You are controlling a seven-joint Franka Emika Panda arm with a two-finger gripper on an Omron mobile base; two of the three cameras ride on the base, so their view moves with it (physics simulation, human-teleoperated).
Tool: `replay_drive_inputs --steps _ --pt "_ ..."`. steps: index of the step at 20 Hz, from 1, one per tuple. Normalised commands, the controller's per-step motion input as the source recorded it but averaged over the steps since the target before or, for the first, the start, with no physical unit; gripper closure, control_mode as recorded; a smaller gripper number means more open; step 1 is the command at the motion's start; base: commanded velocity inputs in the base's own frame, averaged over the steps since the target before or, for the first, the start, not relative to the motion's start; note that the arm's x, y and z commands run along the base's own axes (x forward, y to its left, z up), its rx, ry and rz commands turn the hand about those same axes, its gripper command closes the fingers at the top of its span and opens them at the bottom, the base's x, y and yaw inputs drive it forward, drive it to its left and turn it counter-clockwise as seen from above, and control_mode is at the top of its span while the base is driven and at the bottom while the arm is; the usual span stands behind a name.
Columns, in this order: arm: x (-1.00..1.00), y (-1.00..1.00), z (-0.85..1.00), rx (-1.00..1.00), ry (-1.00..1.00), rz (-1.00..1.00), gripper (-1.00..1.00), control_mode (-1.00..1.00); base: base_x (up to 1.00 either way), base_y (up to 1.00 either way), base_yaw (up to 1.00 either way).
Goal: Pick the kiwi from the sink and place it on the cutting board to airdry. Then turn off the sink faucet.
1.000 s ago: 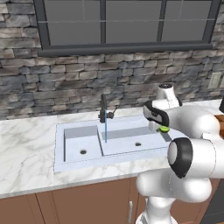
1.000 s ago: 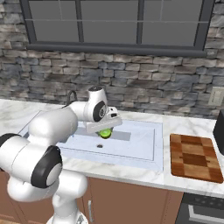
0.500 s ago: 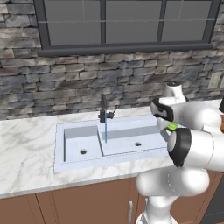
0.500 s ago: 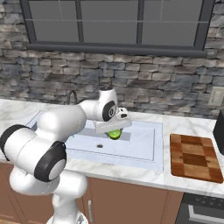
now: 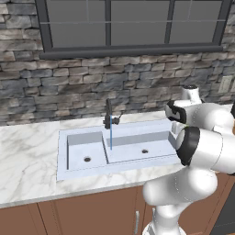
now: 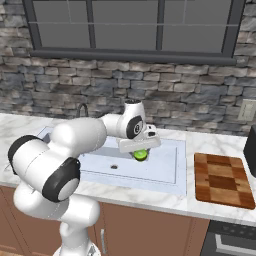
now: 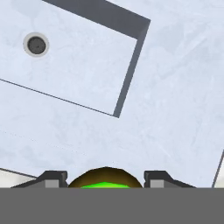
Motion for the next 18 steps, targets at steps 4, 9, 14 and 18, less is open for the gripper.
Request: replay_drive_inputs --steps 4,9,14,18 --pt "0.00 -0.34 0.00 0.00 0.01 -0.08 1.00 -1.00 0.00 0.00 0.00" --pt "0.00 -0.35 0.00 0.00 0.02 -0.08 1.00 -1.00 0.00 0.00 0.00" --pt "0.00 -0.34 0.00 0.00 0.01 -0.07 1.00 -1.00 0.00 0.00 0.00" --pt "0.02 -0.33 0.00 0.00 0.01 -0.06 1.00 -1.00 0.00 0.00 0.00"
